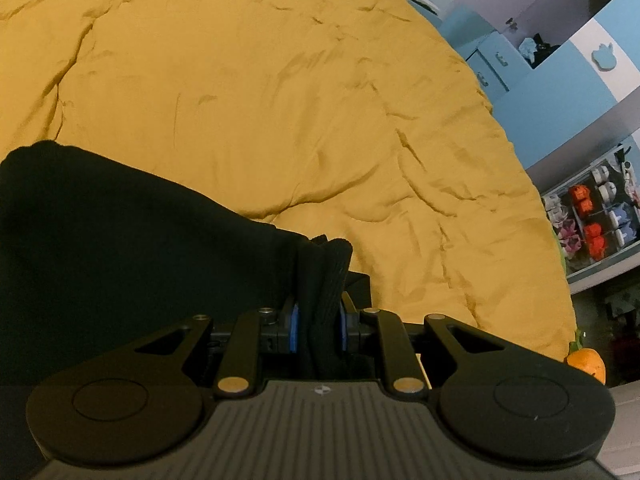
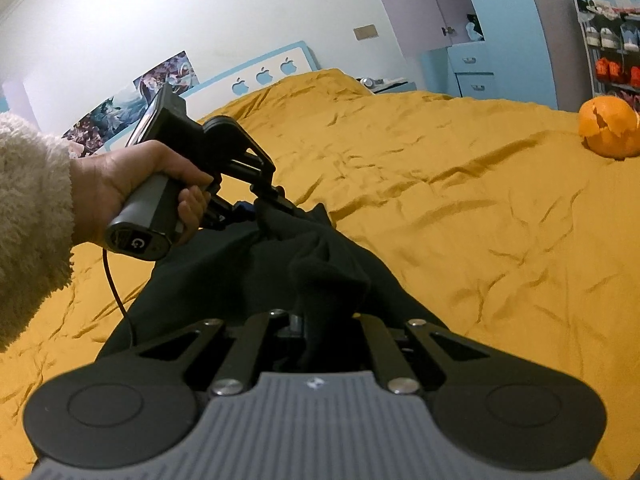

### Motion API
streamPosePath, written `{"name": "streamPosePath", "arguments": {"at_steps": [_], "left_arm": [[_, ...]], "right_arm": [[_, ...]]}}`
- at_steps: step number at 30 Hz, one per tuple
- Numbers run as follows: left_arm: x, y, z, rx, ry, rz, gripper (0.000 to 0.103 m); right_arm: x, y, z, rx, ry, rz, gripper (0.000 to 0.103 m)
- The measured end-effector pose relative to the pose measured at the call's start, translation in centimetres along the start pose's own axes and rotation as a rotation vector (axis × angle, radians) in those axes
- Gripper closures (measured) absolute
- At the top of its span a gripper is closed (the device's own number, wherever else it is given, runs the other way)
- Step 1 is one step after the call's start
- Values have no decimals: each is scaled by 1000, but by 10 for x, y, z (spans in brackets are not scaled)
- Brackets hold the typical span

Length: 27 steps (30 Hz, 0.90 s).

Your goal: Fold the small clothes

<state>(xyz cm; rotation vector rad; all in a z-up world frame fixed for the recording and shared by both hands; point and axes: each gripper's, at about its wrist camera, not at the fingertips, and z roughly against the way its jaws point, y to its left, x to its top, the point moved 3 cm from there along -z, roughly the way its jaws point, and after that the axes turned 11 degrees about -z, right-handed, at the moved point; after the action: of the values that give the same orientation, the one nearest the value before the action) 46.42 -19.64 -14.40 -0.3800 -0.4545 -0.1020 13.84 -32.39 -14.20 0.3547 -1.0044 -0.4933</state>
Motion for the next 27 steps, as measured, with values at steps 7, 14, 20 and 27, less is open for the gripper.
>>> {"name": "streamPosePath", "arguments": {"at_steps": [7, 14, 20, 27], "left_arm": [[1, -7, -11, 34, 19, -36, 77], [10, -25, -11, 55, -63, -105, 58], [16, -29, 53, -61, -204, -139, 58], [-39, 21, 169, -151, -233, -163, 49]], "right_arm": [[0, -8, -9, -9, 19, -34, 100], [2, -19, -14, -40, 29, -74, 95], [9, -25, -7, -70, 37, -102, 88], [30, -36, 14, -60, 52, -119, 75]]}}
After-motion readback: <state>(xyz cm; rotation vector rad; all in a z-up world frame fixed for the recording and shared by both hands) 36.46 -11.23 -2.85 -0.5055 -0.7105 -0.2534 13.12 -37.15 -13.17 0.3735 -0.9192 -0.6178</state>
